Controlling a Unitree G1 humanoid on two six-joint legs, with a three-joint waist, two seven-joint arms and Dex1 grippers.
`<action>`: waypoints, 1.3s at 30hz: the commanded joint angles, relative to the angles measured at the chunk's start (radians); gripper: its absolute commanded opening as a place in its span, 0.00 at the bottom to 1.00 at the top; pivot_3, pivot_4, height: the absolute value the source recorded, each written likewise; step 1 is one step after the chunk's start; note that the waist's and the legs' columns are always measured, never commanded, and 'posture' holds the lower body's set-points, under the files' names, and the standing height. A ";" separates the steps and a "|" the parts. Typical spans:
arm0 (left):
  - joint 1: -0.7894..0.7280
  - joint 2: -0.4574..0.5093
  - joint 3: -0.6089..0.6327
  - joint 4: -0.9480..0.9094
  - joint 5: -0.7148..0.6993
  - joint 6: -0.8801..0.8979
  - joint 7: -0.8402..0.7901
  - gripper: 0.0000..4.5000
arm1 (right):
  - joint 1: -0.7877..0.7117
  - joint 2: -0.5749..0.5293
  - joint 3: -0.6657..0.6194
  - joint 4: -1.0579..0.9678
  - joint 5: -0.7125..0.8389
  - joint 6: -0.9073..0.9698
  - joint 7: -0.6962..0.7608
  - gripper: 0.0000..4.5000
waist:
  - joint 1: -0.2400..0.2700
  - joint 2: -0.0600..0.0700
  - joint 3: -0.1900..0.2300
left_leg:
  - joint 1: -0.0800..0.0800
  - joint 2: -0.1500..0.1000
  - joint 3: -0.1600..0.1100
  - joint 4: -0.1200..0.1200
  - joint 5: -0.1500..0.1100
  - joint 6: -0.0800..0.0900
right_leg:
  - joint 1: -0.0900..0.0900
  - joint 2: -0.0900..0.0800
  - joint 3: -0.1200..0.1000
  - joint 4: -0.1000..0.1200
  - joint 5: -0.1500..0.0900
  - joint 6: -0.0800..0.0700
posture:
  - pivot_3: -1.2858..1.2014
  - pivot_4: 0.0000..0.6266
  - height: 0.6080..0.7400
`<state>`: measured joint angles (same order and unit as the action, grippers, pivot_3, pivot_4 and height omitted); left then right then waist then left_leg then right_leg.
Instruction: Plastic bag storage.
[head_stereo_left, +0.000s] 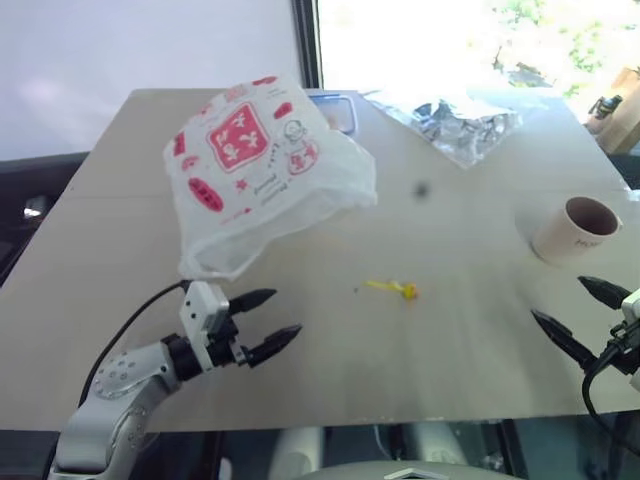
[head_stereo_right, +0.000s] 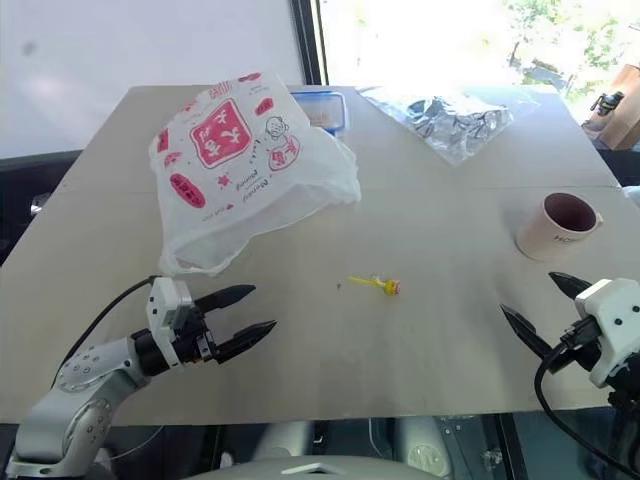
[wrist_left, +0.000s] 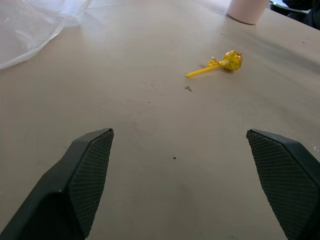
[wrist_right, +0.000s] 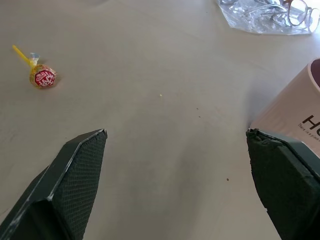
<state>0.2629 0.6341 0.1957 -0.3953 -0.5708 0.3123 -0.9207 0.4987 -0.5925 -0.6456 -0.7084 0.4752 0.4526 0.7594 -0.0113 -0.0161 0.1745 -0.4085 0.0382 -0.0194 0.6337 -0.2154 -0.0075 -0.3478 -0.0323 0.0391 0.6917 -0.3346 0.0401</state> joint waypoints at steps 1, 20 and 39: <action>-0.013 -0.004 0.012 -0.057 -0.001 -0.017 0.017 0.99 | -0.009 -0.003 0.010 -0.011 0.020 -0.042 0.015 1.00 | 0.000 0.000 0.000 | 0.000 0.000 0.000 0.000 0.000 0.000 | 0.000 0.000 0.000 0.000 0.000 0.000 | 0.52 0.24 1.00; -0.324 0.008 -0.100 0.075 0.693 -0.216 0.542 0.99 | 0.088 -0.018 0.085 -0.198 0.170 -0.224 0.173 1.00 | 0.000 -0.001 0.000 | -0.003 -0.001 -0.006 0.001 0.000 0.000 | 0.000 0.001 -0.010 -0.002 0.000 0.000 | 0.52 0.24 1.00; -0.667 -0.033 -0.194 0.339 0.837 -0.197 0.573 0.08 | 0.208 0.089 0.243 -0.205 -0.062 -0.382 0.091 1.00 | 0.004 -0.002 0.000 | -0.006 -0.001 -0.009 0.001 0.000 0.000 | 0.000 0.000 -0.014 -0.002 0.000 0.001 | 0.52 0.24 1.00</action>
<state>-0.3683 0.6050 -0.0424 -0.0087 0.3165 0.1293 -0.3341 0.7175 -0.5055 -0.4193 -0.8832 0.4429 0.0786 0.8826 -0.0073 -0.0177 0.1748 -0.4141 0.0367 -0.0283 0.6349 -0.2151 -0.0078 -0.3478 -0.0331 0.0249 0.6897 -0.3342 0.0407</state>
